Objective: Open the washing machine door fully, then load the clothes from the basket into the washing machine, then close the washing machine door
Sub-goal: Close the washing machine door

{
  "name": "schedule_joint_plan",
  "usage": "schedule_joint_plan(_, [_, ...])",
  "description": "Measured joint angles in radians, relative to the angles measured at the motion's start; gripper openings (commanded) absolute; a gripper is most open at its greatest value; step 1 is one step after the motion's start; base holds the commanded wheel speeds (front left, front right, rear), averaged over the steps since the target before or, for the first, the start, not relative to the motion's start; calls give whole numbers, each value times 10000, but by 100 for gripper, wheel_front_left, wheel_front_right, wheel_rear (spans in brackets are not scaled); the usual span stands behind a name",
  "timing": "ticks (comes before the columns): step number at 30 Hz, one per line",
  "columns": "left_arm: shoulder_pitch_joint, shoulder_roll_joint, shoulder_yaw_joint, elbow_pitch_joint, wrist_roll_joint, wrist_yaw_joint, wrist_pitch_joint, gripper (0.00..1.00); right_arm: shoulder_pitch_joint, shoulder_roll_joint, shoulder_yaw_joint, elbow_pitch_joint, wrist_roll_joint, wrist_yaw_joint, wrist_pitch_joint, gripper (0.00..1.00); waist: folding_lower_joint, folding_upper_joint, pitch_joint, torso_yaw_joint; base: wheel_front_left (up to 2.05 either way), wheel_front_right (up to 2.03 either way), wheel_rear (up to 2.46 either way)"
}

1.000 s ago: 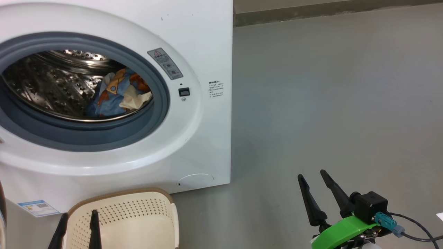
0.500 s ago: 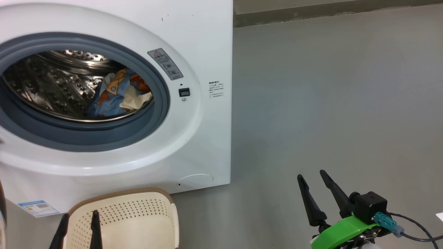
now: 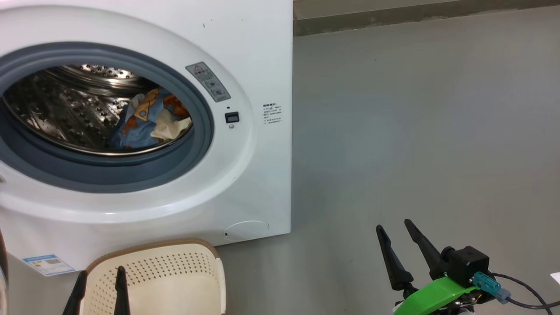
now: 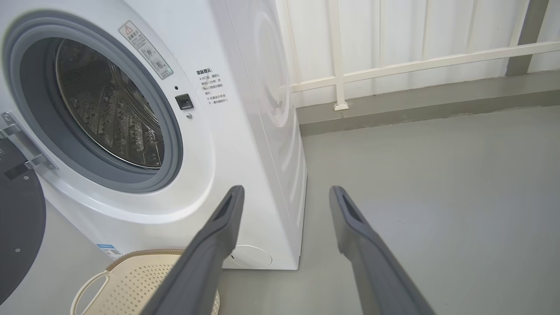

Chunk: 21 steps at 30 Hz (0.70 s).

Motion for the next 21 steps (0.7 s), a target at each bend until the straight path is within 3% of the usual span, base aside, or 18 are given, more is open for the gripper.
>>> schedule_joint_plan(21, [0, 6, -169, -46, 2, 140, -2, 100, 1, 2, -40, -6, 6, 0, 0, 100, 0, 0, -3, -84, -135, 135, 0])
